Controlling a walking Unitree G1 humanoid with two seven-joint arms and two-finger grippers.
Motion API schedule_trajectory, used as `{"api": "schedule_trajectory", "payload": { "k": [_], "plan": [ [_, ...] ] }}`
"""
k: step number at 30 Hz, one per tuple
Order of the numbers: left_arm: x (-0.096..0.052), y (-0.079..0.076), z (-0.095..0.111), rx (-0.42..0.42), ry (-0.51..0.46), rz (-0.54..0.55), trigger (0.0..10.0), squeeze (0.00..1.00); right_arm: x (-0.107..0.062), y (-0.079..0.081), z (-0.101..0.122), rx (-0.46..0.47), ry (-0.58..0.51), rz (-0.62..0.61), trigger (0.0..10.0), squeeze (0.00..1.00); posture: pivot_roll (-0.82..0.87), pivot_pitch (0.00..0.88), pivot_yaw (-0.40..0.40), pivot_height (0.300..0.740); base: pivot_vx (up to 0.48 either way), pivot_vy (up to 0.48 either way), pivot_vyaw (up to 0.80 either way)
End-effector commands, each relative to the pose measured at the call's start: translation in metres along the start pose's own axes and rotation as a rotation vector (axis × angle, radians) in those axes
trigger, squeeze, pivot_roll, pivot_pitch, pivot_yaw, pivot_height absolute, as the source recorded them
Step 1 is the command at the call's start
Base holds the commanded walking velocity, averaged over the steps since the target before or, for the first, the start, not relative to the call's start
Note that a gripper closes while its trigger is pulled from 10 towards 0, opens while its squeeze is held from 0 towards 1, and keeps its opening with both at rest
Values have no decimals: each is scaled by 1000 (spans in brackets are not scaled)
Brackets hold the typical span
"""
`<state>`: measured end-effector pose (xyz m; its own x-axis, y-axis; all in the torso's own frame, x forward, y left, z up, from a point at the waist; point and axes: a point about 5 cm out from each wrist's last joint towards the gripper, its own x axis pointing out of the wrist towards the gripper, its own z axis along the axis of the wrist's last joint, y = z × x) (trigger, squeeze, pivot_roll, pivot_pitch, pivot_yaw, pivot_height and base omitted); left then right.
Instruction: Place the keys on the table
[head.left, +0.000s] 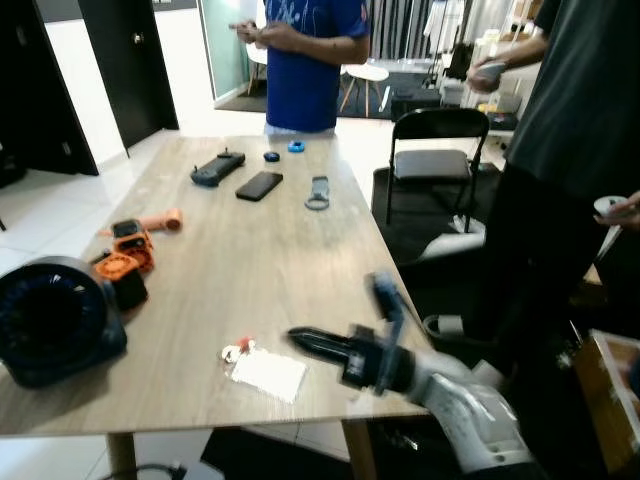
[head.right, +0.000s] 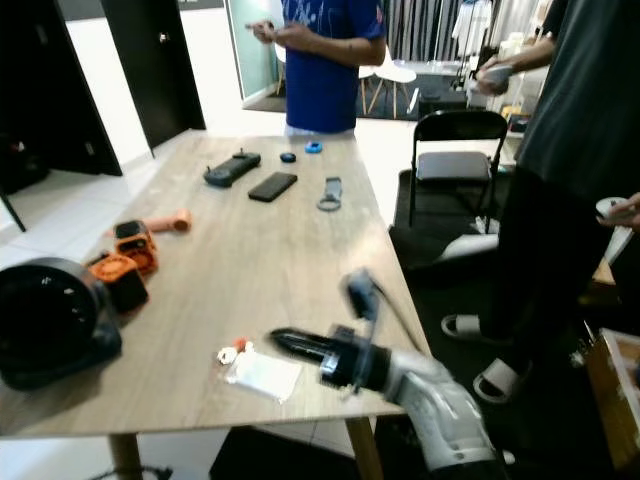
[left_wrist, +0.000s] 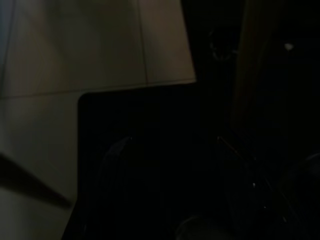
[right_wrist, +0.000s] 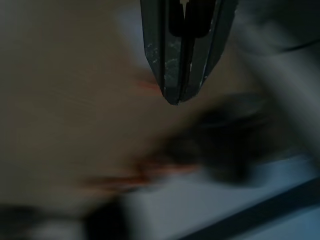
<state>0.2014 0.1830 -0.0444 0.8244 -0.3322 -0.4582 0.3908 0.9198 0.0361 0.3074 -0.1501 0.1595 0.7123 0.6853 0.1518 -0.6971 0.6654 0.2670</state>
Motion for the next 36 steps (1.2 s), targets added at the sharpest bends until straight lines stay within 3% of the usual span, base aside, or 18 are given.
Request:
{"api": "schedule_trajectory", "payload": {
  "k": [1, 2, 3, 4, 7, 10, 11, 14, 16, 17, 19, 20, 23, 25, 27, 29, 31, 36],
  "plan": [
    [-4, 3, -6, -2, 28, 4, 10000, 0, -13, -15, -3, -14, -22, -131, 10000, 0, -9, 80, 15, 740, 0, 0, 0],
    [-4, 3, -6, -2, 28, 4, 10000, 0, -13, -15, -3, -14, -22, -131, 10000, 0, -9, 80, 15, 740, 0, 0, 0],
    [-2, 1, -5, -2, 30, -3, 10000, 0, -53, -45, -10, 16, -95, -389, 10000, 0, -14, 76, 22, 740, 0, 0, 0],
    [-2, 1, -5, -2, 30, -3, 10000, 0, -53, -45, -10, 16, -95, -389, 10000, 0, -14, 76, 22, 740, 0, 0, 0],
    [0, 1, -3, -2, 27, -4, 10000, 0, -105, -69, -15, -12, -168, -700, 10000, 0, -14, 77, 19, 740, 0, 0, 0],
    [0, 1, -2, -3, 26, -3, 10000, 0, -120, -75, -17, -37, -174, -787, 10000, 0, -14, 77, 19, 740, 0, 0, 0],
    [1, 1, -2, -4, 24, -1, 10000, 0, -140, -80, -23, -58, -180, -902, 10000, 0, -5, 75, 13, 740, 0, 0, 0],
    [1, 1, -2, -5, 23, 0, 10000, 0, -159, -83, -32, -62, -170, -989, 10000, 0, -3, 75, 11, 740, 0, 0, 0],
    [0, 1, -4, -5, 27, 1, 10000, 0, -196, -82, -62, -22, -93, -1136, 10000, 0, 2, 70, 10, 740, 0, 0, 0],
    [0, 1, -4, -5, 27, 1, 10000, 0, -196, -82, -62, -22, -93, -1136, 10000, 0, 2, 70, 10, 740, 0, 0, 0],
    [-1, 0, -5, -2, 35, 2, 10000, 0, -221, -74, -101, 24, 101, -1230, 10000, 0, 3, 64, 16, 740, 0, 0, 0],
    [-1, 0, -5, -2, 35, 2, 10000, 0, -221, -74, -101, 24, 101, -1230, 10000, 0, 3, 64, 16, 740, 0, 0, 0],
    [0, 0, -7, -4, 61, 13, 10000, 0, -236, -55, -154, 60, 451, -1297, 10000, 0, 7, 56, 21, 740, 0, 0, 0],
    [0, 0, -7, -4, 61, 13, 10000, 0, -236, -55, -154, 60, 451, -1297, 10000, 0, 7, 56, 21, 740, 0, 0, 0],
    [2, 1, -8, 3, 89, 35, 10000, 0, -232, -32, -191, 133, 661, -1237, 10000, 0, 17, 46, 26, 740, 0, 0, 0],
    [5, 2, -7, 8, 111, 64, 10000, 0, -223, -15, -210, 137, 771, -1137, 10000, 0, 26, 43, 27, 740, 0, 0, 0],
    [5, 2, -7, 8, 111, 64, 10000, 0, -223, -15, -210, 137, 771, -1137, 10000, 0, 26, 43, 27, 740, 0, 0, 0],
    [9, 6, -8, -80, 146, 154, 10000, 0, -196, -11, -217, 151, 692, -1095, 10000, 0, 25, 38, 45, 740, 0, 0, 0]
  ]
}}
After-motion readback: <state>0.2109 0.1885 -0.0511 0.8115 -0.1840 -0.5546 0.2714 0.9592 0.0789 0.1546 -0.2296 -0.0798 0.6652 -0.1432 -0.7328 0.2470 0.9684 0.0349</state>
